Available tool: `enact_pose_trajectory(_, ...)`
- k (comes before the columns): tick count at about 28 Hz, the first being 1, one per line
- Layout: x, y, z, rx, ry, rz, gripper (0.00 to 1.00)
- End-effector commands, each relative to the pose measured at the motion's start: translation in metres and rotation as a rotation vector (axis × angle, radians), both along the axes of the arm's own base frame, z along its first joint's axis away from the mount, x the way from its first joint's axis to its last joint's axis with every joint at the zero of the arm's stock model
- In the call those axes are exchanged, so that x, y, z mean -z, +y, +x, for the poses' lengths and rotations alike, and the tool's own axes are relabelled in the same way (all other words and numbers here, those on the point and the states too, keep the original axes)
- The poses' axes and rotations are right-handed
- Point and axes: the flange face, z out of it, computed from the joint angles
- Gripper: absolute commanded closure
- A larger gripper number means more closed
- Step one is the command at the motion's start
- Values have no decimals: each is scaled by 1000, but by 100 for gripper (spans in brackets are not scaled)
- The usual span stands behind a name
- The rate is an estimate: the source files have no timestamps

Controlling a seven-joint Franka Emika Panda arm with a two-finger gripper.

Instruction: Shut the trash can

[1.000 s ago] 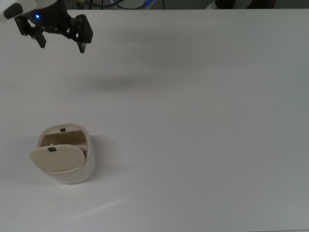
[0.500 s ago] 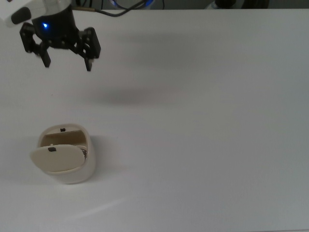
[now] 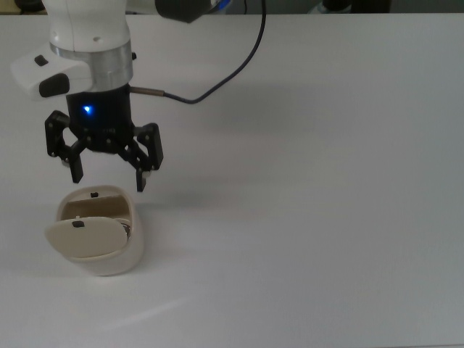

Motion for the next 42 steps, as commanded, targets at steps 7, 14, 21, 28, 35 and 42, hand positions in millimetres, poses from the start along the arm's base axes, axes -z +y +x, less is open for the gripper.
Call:
enact_pose_trajectory(7, 18, 0, 28, 68, -215, -9, 0)
enact_pose_trajectory(14, 28, 3, 39, 58, -282, -47, 0)
enact_pose_trajectory(21, 28, -4, 42, 61, -288, -66, 23)
enact_pose_trajectory(28, 29, -3, 43, 58, -286, -68, 93)
enact_pose_trajectory(35, 31, -4, 43, 57, -282, -70, 100)
enact_pose_trajectory(42, 34, -13, 41, 58, -269, -93, 100)
